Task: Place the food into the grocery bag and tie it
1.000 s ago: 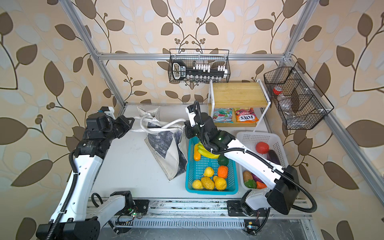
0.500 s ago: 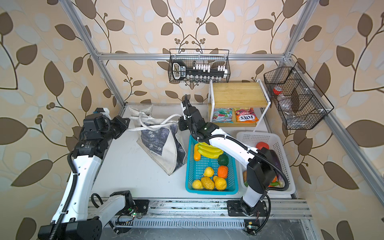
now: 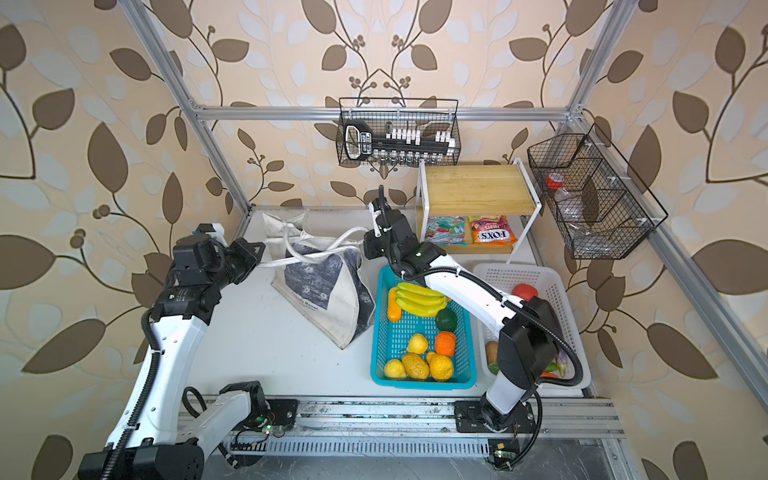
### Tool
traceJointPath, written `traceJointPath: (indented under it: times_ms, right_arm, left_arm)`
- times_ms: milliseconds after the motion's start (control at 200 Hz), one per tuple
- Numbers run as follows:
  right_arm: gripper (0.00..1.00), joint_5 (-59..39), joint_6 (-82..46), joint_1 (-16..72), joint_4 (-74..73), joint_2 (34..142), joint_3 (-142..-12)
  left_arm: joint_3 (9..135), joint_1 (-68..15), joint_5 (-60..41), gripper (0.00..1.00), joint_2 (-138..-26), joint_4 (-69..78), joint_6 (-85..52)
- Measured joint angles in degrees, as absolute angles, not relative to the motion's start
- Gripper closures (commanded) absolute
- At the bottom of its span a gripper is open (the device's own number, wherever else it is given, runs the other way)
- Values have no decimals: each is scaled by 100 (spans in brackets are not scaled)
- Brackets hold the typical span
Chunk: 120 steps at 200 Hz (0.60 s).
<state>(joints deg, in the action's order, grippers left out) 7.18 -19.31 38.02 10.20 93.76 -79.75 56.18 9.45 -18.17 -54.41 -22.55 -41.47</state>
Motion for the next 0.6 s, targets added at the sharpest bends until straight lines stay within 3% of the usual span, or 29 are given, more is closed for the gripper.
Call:
traceJointPath:
  times_ms: [170,265,335,380,600]
  right_arm:
    - [93,902,-1695,3929,593,9188,-7548]
    - [72,1061,-1474,4058,445,9188,-7500]
    - [47,1125,-1323,4058,425,9188,-7494]
    - [37,1212,-1249,4047,432,9190,-7494]
    - [31,1509,-548,4086,528,9288,-7675]
  left_arm:
    - [4930,1037,-2191,100,-5461,-1562,-4366]
    - [4917,1151,-2261,100,-5492,-1385,-4368]
    - [4912,1216,-2287,100,-5492,-1267,-4368]
    - [4912,1249,-2300,100,-5492,-1234,-4362]
    - [4912,1284,-2359,100,-5496,-1188,-4353]
